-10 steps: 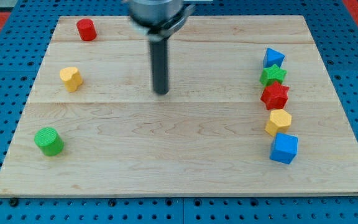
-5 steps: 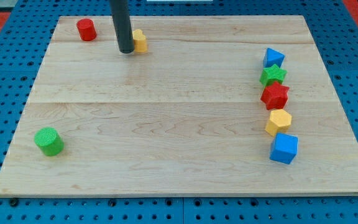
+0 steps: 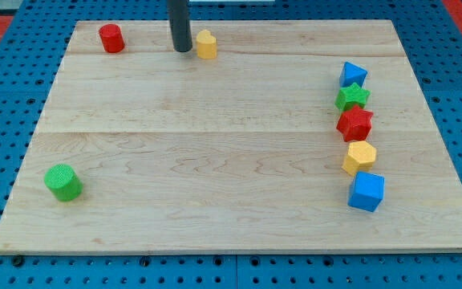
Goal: Push the yellow heart slightly right
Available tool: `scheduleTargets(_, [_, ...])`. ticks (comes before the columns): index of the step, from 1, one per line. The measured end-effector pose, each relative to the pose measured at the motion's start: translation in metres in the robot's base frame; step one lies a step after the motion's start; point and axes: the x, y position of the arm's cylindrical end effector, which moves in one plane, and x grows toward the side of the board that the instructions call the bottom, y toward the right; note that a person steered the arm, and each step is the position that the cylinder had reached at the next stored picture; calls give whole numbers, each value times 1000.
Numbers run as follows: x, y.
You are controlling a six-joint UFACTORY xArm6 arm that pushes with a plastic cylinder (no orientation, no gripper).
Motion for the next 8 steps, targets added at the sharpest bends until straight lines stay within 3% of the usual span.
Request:
scheduleTargets(1, [-6,21])
scheduleTargets(3, [-6,126])
scheduleTargets(4, [-16,95])
scheduleTargets(6, [-51,124])
scheduleTargets(7, [-51,175])
scheduleTargets(8, [-23,198])
